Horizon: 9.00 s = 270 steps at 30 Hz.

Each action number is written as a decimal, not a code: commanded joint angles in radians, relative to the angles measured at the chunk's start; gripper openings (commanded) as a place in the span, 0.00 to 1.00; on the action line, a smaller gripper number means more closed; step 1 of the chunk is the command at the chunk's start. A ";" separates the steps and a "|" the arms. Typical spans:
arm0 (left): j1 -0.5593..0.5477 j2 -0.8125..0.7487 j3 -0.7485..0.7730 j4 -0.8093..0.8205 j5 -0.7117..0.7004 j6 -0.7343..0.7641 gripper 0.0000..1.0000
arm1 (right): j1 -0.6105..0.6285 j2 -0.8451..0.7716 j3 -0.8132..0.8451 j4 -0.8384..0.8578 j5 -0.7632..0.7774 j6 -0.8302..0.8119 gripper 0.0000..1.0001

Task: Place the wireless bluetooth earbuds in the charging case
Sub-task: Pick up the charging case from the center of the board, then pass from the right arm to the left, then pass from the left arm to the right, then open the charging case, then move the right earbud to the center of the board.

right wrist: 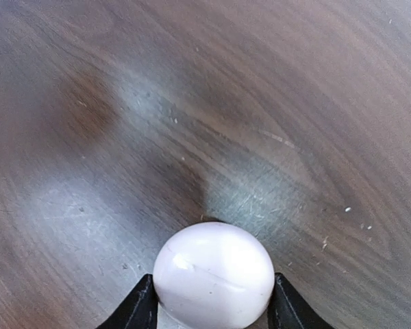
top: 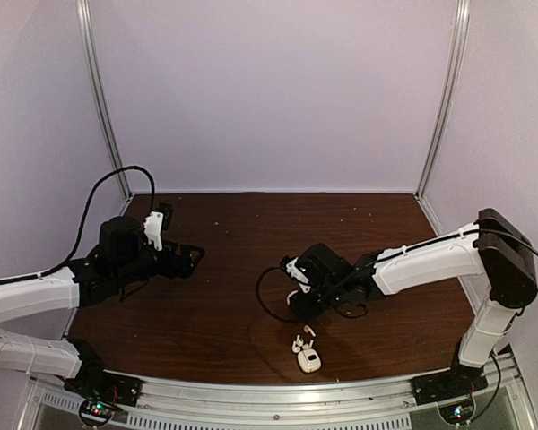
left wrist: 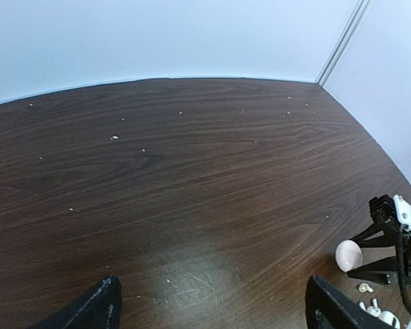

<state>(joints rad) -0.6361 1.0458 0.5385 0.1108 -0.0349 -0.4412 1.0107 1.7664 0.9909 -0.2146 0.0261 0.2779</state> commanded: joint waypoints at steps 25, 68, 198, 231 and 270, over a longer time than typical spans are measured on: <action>-0.218 0.275 0.286 0.145 0.592 -0.166 0.64 | 0.203 -0.435 -0.054 0.169 0.205 -0.395 0.43; -0.316 0.262 0.332 0.206 0.635 0.105 0.00 | 0.197 -0.785 -0.291 0.358 -0.149 -0.205 1.00; -0.460 0.278 0.386 0.124 0.414 0.370 0.53 | 0.122 -0.628 -0.119 0.124 -0.436 -0.299 0.05; -0.320 0.177 0.240 0.210 0.388 0.272 0.52 | -0.110 -0.824 -0.413 0.328 -0.475 -0.156 0.03; -0.436 0.956 0.462 0.347 0.468 0.465 0.42 | -0.361 -1.026 -0.620 0.340 -0.478 -0.015 0.04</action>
<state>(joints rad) -1.0679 1.9739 0.9726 0.4191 0.4267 -0.0120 0.6601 0.7483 0.3805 0.1162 -0.4313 0.2687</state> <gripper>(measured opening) 0.426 0.203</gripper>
